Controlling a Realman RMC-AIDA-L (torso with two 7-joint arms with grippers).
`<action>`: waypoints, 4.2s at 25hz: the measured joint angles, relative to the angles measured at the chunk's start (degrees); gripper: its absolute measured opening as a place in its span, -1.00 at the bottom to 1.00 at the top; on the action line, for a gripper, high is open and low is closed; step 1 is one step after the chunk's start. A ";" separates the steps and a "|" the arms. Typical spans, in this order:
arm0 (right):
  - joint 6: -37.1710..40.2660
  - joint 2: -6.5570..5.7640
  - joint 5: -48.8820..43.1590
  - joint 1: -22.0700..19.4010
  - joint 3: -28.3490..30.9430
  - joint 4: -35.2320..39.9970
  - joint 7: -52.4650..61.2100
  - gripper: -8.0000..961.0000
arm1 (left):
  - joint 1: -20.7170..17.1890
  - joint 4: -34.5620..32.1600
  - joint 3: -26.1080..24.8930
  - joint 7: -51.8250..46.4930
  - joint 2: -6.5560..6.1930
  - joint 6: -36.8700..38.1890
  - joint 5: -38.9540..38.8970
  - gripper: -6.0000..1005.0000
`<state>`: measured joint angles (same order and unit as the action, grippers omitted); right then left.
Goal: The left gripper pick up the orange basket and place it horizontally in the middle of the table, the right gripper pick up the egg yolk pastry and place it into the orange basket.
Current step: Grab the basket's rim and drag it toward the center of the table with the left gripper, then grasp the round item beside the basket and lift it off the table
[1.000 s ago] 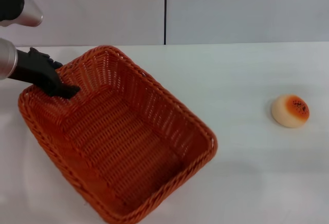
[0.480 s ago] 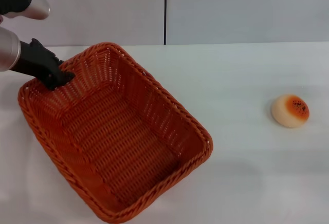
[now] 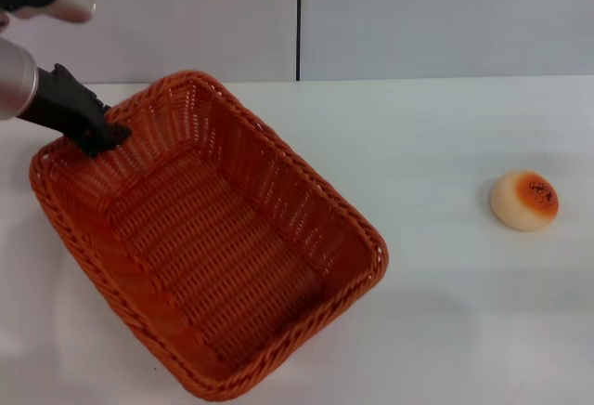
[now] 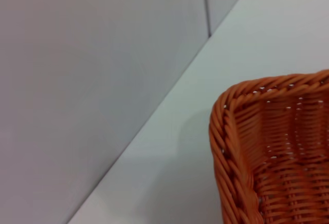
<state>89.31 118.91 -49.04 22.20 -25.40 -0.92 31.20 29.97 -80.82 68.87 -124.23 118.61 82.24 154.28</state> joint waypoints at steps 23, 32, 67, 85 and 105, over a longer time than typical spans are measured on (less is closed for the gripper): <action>-8.63 -0.38 0.00 0.66 2.74 10.31 7.62 -0.03 | 10.82 4.24 -10.08 -37.85 0.01 11.22 9.60 -0.58; -12.99 -3.50 -0.56 3.57 2.45 8.60 10.73 -0.03 | 10.10 4.40 -14.82 -40.62 0.07 11.57 9.38 -0.64; -13.51 -2.14 -0.67 -0.32 -1.37 13.12 17.37 -0.02 | 2.46 3.69 -19.95 -37.72 -0.61 11.10 -4.02 -0.36; -16.99 -0.71 -58.49 -7.28 -1.17 57.40 77.22 -0.03 | -17.57 7.33 -25.52 9.71 -0.28 -11.28 -49.45 0.36; 4.86 -8.40 -95.09 12.99 -4.50 48.49 103.48 -0.02 | -22.25 33.92 -25.59 60.71 -0.43 -6.57 -81.30 0.36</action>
<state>94.18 110.51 -144.12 35.20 -29.90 47.57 134.68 7.72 -46.90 43.28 -63.52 118.18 75.68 72.98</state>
